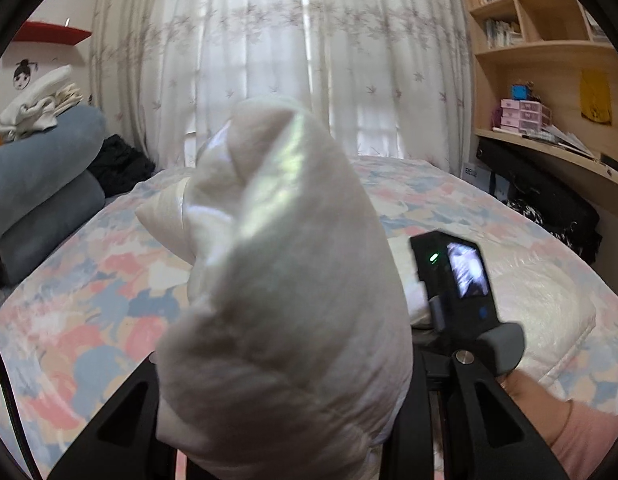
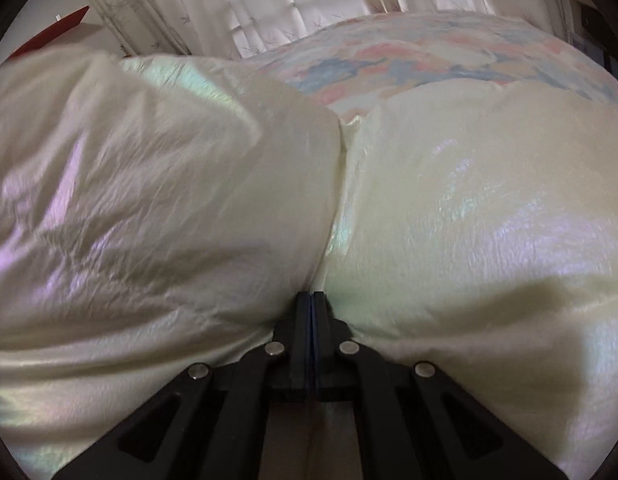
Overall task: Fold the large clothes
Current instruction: 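Hold the jacket bundle up with the left tool while the right tool grips its fabric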
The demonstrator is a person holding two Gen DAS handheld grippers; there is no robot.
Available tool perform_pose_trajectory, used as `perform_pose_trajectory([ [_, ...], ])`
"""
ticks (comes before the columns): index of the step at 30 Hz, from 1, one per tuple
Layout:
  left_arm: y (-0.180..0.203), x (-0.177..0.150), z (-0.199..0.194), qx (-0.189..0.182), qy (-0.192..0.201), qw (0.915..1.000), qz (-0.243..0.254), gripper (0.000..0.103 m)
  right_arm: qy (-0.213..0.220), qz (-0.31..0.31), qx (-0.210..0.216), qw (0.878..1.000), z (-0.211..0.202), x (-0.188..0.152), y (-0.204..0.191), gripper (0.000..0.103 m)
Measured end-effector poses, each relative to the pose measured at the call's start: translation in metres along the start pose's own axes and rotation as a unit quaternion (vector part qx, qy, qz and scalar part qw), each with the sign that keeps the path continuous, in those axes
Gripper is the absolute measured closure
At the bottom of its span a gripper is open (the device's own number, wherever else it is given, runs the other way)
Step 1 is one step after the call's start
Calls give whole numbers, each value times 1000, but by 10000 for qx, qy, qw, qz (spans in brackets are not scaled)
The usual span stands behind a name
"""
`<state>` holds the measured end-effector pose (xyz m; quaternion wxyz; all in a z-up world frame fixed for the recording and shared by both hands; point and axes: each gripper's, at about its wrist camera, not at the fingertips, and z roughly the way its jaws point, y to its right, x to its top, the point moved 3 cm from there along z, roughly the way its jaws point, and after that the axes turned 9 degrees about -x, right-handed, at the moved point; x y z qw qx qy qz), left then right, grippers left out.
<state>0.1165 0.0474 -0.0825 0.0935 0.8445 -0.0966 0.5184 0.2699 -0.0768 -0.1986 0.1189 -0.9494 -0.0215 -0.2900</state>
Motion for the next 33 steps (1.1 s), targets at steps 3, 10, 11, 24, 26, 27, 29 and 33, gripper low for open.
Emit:
perform_pose_trajectory([
  [3,17,5,2,-6,12,9999,142,74,33,53,116,9999,1,-3,4,103],
  [10,55,18,3,90,-1,9981,605,73,-386,236,449,9980,-9,2,14,103],
  [11,63,20,3,80,-9,9976,687,73,-489,296,572,9967,-16,2,19,103],
  [24,195,29,44,-49,-468,9817,1845,73,835,1579,-828,9804,-187,-21,194,102],
  [26,221,29,60,-101,-576,9770,2053,73,1004,1889,-1010,9716,-203,-33,222,102],
  [27,237,26,68,-136,-632,9738,2178,73,1060,2024,-1085,9675,-209,-40,232,102],
  [29,264,18,81,-193,-705,9687,2371,73,1148,2315,-1188,9587,-220,-54,253,102],
  [33,320,-8,102,-216,-751,9551,2859,73,1221,2736,-1204,9464,-226,-78,278,102],
])
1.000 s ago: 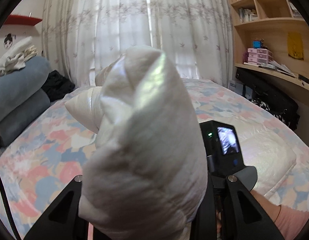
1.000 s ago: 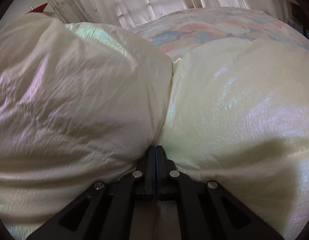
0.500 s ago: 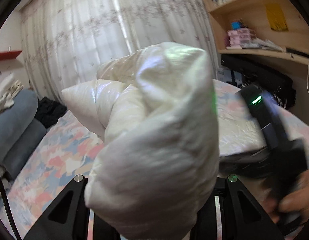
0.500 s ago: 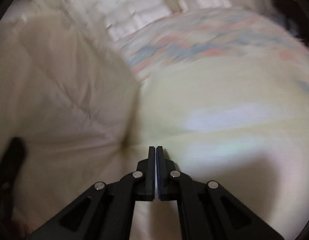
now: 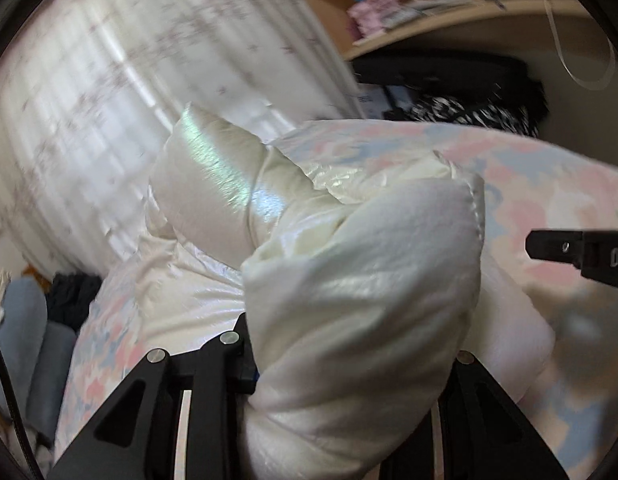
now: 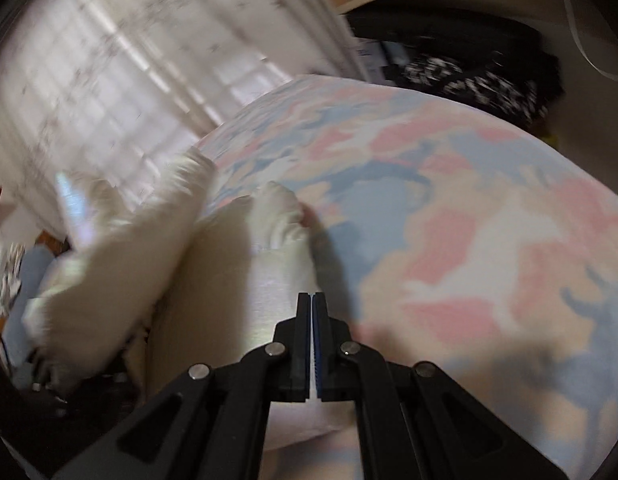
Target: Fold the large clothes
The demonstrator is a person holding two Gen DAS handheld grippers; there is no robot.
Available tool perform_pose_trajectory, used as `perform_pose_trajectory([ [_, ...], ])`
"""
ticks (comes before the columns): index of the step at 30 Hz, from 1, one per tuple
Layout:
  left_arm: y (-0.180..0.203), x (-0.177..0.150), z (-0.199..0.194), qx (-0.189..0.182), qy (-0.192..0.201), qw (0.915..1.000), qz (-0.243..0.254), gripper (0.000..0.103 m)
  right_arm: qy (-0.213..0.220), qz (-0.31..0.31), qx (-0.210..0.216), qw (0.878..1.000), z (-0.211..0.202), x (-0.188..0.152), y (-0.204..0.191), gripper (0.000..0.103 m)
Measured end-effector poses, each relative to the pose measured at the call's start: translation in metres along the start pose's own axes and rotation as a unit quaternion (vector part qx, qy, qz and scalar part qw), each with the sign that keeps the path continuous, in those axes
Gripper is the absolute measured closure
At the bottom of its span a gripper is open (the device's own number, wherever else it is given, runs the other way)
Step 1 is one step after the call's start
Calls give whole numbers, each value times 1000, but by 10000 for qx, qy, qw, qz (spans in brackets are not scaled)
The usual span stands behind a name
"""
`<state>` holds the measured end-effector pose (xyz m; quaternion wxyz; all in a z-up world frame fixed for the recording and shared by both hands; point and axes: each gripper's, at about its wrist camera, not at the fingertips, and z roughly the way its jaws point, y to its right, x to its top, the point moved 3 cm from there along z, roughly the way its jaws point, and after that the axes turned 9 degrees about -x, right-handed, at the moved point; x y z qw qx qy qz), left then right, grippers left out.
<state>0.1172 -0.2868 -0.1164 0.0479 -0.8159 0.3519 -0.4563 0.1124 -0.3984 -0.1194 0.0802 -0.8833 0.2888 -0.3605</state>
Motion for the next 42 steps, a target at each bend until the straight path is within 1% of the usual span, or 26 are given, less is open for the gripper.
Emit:
perform_pose_trajectory([
  [3,36,0,5,131,160,9991,367,73,28,275,-43,9996,-3,-2,24,102],
  [6,63,-9,11,295,314,9966,704,73,53,515,-122,9986,-4,-6,46,102],
  [7,71,-13,13,399,374,9948,864,73,8,607,-185,9980,0,-8,54,102],
  [8,79,-19,17,598,464,9909,1115,71,-55,666,-239,9975,6,-9,57,102],
  [9,82,-24,16,663,517,9891,1208,70,-136,745,-273,9968,11,-11,63,102],
  [11,82,-27,15,612,566,9892,1205,67,-214,819,-281,9960,17,-14,69,102],
  [13,77,-25,12,411,555,9917,1082,59,-210,779,-329,9962,17,-16,70,102],
  [15,71,-23,7,63,549,9942,922,37,-203,739,-329,9965,15,-16,69,102],
  [16,68,-22,3,-128,548,9946,872,32,-193,705,-350,9967,14,-14,66,102],
  [17,65,-21,2,-250,531,9946,860,22,-181,688,-356,9968,12,-14,67,102],
  [18,62,-21,0,-437,490,9939,885,16,-172,674,-347,9970,11,-13,66,101],
  [19,62,-21,-4,-628,471,9928,909,14,-164,657,-340,9971,7,-12,64,100],
  [20,62,-22,-10,-845,471,9910,930,13,-154,649,-348,9972,4,-11,64,95],
  [21,60,-22,-14,-985,482,9895,938,13,-131,639,-366,9972,1,-10,63,85],
  [22,58,-23,-19,-1112,487,9883,928,13,-92,622,-381,9973,-4,-9,60,79],
  [23,55,-23,-24,-1220,475,9873,898,13,-40,603,-378,9975,-10,-8,58,66],
  [24,49,-24,-30,-1342,453,9864,829,13,12,595,-374,9975,-14,-7,56,59],
  [28,21,-29,-61,-1831,365,9817,372,13,235,502,-182,9983,-38,0,41,56],
  [30,-2,-31,-77,-1941,385,9801,132,13,306,339,-93,9989,-47,5,28,49],
  [31,-15,-32,-84,-1936,397,9803,-2,13,356,215,-17,9991,-52,8,17,46],
  [33,-44,-33,-91,-1878,395,9810,-268,13,419,58,147,9990,-57,15,-1,33],
  [35,-77,-33,-88,-1791,281,9818,-558,13,447,-115,352,9983,-60,21,-20,27],
  [37,-111,-33,-75,-1675,141,9820,-862,13,434,-413,604,9964,-57,29,-41,26],
  [38,-130,-36,-65,-1521,38,9827,-1055,13,414,-596,700,9949,-54,34,-51,26],
  [39,-145,-37,-56,-1446,-40,9820,-1212,13,367,-781,728,9936,-48,39,-61,26],
  [42,-182,-37,-23,-1330,-196,9760,-1711,13,243,-1268,828,9882,-29,57,-86,26],
])
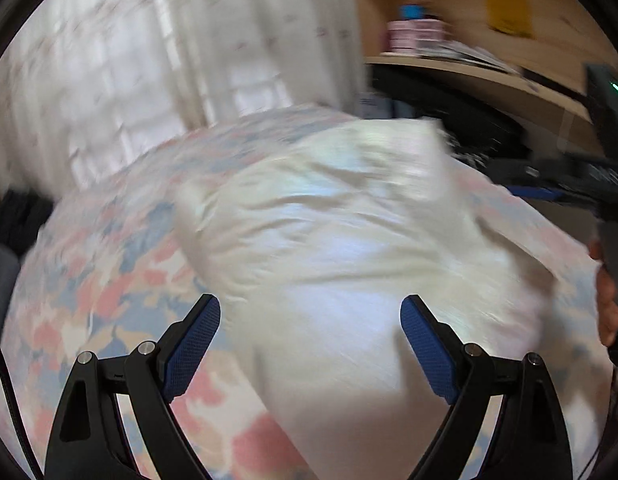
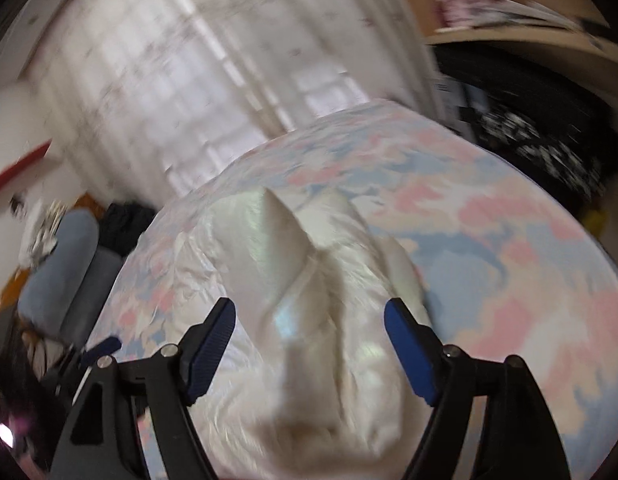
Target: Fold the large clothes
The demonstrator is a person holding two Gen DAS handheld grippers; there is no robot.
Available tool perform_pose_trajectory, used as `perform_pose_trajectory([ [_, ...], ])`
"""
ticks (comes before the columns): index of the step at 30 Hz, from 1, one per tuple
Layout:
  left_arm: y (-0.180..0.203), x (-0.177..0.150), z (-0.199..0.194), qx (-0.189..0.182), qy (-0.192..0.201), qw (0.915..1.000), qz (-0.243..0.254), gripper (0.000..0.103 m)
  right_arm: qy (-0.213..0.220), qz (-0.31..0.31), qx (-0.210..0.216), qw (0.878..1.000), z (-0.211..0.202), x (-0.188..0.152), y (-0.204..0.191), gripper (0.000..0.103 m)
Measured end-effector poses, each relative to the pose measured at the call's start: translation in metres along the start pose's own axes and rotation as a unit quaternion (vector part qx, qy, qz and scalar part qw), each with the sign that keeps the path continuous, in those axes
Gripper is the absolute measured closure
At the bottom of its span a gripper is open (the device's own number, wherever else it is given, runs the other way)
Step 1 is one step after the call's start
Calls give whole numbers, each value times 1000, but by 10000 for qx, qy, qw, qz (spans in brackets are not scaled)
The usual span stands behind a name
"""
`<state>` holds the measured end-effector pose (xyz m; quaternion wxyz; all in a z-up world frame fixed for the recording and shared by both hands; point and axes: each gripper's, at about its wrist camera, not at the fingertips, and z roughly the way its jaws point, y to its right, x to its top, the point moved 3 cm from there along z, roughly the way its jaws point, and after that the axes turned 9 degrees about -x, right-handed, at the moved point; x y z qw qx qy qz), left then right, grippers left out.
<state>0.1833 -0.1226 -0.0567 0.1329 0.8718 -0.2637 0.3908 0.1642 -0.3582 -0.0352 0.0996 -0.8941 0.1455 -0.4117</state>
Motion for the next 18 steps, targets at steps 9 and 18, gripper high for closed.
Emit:
perform_pose_trajectory([
  [9,-32,51,66,344,417,9985,-88,13,-663,-892,484,9926,82,50,-32,26],
  [18,1,84,112,-364,501,9980,-145,13,-883,-452,485,9939,118,27,6,66],
])
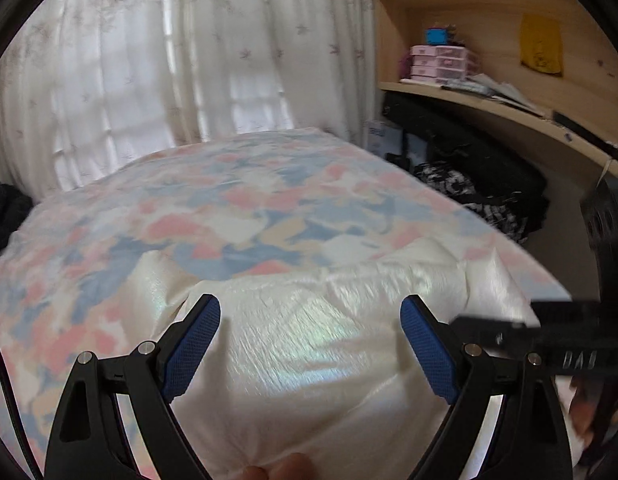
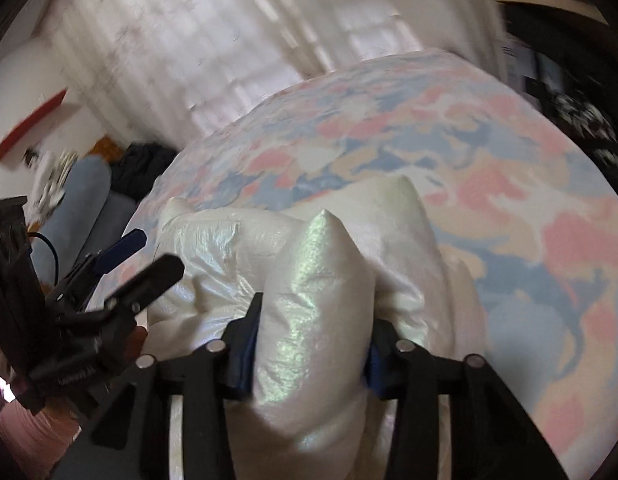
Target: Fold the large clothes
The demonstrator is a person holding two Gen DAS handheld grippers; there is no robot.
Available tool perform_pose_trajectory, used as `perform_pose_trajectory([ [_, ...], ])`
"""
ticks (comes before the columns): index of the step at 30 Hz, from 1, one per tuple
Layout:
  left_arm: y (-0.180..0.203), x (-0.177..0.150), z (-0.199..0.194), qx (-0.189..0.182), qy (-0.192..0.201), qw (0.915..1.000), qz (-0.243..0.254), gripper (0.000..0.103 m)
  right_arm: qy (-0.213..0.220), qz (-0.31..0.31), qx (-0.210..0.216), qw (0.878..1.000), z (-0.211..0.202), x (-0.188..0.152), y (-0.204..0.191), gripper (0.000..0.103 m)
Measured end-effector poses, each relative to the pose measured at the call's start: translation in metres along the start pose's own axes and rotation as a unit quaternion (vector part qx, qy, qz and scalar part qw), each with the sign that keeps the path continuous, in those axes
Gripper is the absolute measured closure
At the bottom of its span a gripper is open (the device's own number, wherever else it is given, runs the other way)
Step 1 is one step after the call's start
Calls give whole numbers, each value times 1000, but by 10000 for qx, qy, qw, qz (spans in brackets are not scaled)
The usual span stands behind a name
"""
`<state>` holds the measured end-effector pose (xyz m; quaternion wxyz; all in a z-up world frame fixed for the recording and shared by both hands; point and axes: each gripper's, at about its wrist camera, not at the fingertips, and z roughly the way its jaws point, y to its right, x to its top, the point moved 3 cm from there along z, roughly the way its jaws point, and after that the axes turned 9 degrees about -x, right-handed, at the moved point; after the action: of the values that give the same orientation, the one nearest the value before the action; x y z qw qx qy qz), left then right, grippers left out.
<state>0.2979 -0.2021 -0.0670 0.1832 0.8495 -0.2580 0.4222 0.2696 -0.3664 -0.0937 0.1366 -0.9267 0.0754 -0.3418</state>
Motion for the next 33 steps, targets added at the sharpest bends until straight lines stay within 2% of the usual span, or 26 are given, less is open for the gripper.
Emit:
perform_pose_trajectory([
  [2,15,-1,12,-141,-91,9998,111,13,125,156,-251,9995,-10,-11,11,67],
  [5,36,-10,37,-321,-495,9978,301,11,277,532,-530,9968,-20,-30,33,67],
  [7,46,-16,53,-128,-634,9962,590,4,341,850,-571,9942,-15,-40,47,60],
  [9,47,-20,63,-35,-728,9948,709,1,296,1100,-394,9927,-3,-44,55,57],
  [14,27,-24,84,-281,-898,9950,330,1,365,1180,-306,9919,18,-47,58,54],
  [19,14,-31,95,-554,-959,9938,24,1,429,1336,-34,9901,34,-52,65,50],
  [24,13,-36,102,-595,-1047,9927,-9,1,366,1439,86,9889,41,-53,71,50],
  [28,22,-38,96,-390,-1104,9928,241,1,161,1541,187,9878,43,-53,75,50],
  [33,38,-41,65,-233,-1146,9912,615,1,-188,1181,-276,9924,28,-48,65,47],
])
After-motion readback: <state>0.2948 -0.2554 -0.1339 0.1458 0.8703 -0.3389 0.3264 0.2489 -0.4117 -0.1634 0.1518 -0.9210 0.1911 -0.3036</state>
